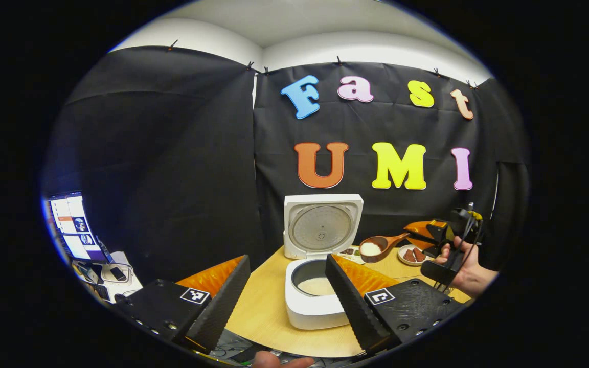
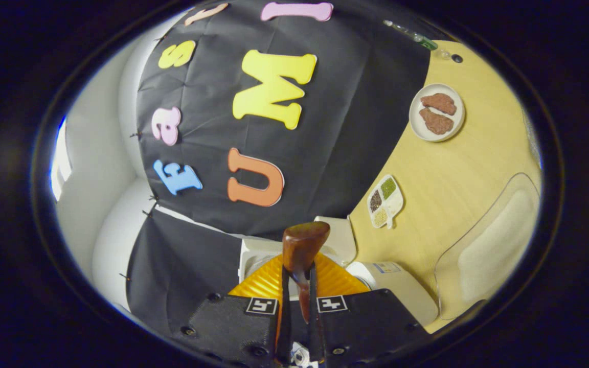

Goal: Close the left gripper, press the button to open the rice cooker; take a wooden spoon from the chopstick holder with the right hand, scoop a spoonful of rice and pour it into the rice cooker, then put the wooden spoon back into the chopstick holder.

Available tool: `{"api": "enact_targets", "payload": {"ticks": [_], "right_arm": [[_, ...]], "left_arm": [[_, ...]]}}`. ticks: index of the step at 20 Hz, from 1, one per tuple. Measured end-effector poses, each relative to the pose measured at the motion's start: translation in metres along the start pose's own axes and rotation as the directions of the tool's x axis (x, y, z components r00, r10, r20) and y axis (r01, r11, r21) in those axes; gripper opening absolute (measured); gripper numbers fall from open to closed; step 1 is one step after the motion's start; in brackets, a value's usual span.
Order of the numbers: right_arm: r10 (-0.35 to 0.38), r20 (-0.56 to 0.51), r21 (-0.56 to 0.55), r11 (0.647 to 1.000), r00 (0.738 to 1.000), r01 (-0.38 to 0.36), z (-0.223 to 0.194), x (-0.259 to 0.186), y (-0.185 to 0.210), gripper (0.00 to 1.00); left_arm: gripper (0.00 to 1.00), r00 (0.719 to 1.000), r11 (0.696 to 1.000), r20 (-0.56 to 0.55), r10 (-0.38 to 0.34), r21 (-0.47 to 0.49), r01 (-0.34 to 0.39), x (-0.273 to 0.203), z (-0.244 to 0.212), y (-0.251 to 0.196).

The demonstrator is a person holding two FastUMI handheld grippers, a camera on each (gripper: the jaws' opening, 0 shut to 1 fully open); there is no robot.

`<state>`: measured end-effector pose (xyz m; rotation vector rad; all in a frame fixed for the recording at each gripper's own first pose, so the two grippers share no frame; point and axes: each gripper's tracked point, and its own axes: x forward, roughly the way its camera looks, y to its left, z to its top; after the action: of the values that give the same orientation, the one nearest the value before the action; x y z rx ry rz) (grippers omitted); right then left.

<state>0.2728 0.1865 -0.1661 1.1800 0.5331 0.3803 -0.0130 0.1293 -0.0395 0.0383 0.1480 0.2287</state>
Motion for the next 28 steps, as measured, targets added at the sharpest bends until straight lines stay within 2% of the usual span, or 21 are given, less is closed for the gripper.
{"api": "enact_targets", "payload": {"ticks": [1,3,4,7,11,15,19,24,28], "right_arm": [[-0.018,-0.019,-0.044,0.999,1.0,0.017,-0.011,0.011,0.002,0.12],[-0.06,-0.043,-0.174,0.983,0.997,0.052,-0.029,0.031,0.005,0.18],[-0.082,-0.053,-0.251,0.966,0.995,0.067,-0.038,0.039,0.007,0.14],[-0.137,-0.066,-0.463,0.881,0.988,0.092,-0.059,0.053,0.012,0.15],[-0.157,-0.072,-0.66,0.748,0.985,0.071,-0.082,0.061,0.026,0.15],[-0.172,-0.074,-0.792,0.609,0.982,0.047,-0.099,0.063,0.035,0.15],[-0.16,-0.068,-0.884,0.467,0.985,0.015,-0.112,0.062,0.05,0.15],[-0.11,-0.071,-0.969,0.244,0.991,-0.042,-0.136,0.057,0.078,0.15],[-0.094,-0.081,-0.99,0.122,0.992,-0.069,-0.153,0.047,0.084,0.15]], "left_arm": [[0.95,1.0,1.0,-0.005,0.008,-0.004,-0.008,-0.001,-0.004,0.006],[0.95,1.0,1.0,-0.016,0.023,-0.016,-0.023,-0.007,-0.009,0.012],[0.95,0.999,0.999,-0.021,0.031,-0.021,-0.031,-0.009,-0.012,0.016],[0.95,0.998,0.997,-0.035,0.058,-0.039,-0.059,-0.013,-0.02,0.028],[0.95,0.995,0.993,-0.041,0.091,-0.069,-0.093,-0.017,-0.028,0.044],[0.94,0.993,0.99,-0.04,0.109,-0.081,-0.112,-0.019,-0.032,0.055],[0.94,0.993,0.989,-0.042,0.11,-0.09,-0.114,-0.02,-0.038,0.058],[0.94,0.994,0.992,-0.045,0.096,-0.075,-0.099,-0.023,-0.042,0.055],[0.94,0.996,0.994,-0.021,0.086,-0.062,-0.087,-0.029,-0.036,0.055]]}}
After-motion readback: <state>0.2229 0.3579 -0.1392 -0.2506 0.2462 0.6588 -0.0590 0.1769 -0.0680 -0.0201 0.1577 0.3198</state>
